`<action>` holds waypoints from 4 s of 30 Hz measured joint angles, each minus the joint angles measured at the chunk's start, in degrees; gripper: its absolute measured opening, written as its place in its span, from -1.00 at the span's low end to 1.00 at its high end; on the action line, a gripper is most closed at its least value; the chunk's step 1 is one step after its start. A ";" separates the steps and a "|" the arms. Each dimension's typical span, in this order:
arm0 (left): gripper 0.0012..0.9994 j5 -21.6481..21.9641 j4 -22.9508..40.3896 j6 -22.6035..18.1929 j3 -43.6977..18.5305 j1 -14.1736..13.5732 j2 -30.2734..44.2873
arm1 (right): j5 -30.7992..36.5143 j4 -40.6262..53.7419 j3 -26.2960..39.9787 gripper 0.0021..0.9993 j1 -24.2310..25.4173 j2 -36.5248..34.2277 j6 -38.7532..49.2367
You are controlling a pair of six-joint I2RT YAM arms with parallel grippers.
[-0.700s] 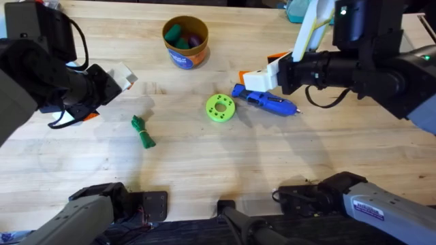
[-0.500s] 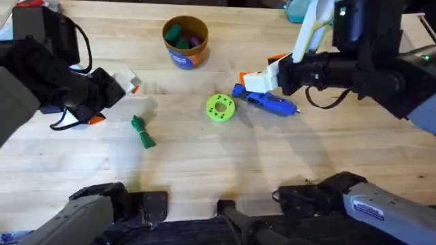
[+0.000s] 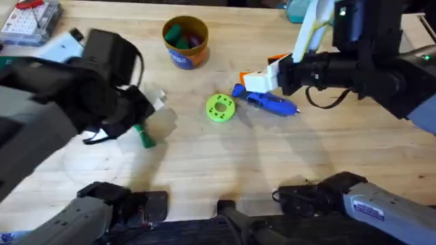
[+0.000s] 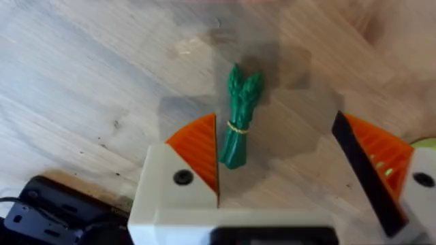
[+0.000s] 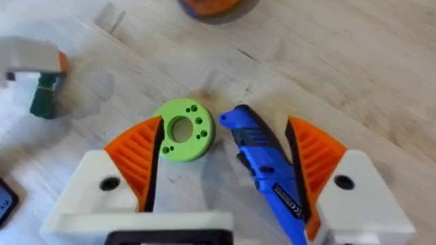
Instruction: Pick up the gripper from the table and insert it into the empty holder that is missing its gripper. Then pick up a screw, insert it into the mounting hole, and use the screwdriver to tighten it. Finally, clean up the table by picking up the vegetable and placing it into the bucket.
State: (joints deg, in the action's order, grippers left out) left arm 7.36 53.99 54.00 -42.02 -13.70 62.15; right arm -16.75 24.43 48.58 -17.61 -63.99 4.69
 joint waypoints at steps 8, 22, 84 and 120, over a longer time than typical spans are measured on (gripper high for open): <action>0.74 1.89 -2.80 9.32 4.90 -2.95 7.61 | -0.01 0.00 0.00 0.95 0.00 0.00 0.00; -0.57 3.24 -1.47 12.33 2.93 -2.95 5.34 | 0.00 0.00 0.00 0.95 0.00 0.00 0.00; -0.96 2.26 -8.27 7.85 -8.57 -2.99 5.01 | -0.01 0.00 0.00 0.95 0.00 0.00 0.00; 0.98 -6.25 -52.42 -1.72 -16.39 -2.88 29.41 | 0.00 0.63 0.00 0.95 0.04 0.00 -0.03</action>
State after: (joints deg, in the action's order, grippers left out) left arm 1.10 1.57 52.27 -58.41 -16.58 91.56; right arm -16.75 25.05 48.58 -17.57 -63.99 4.66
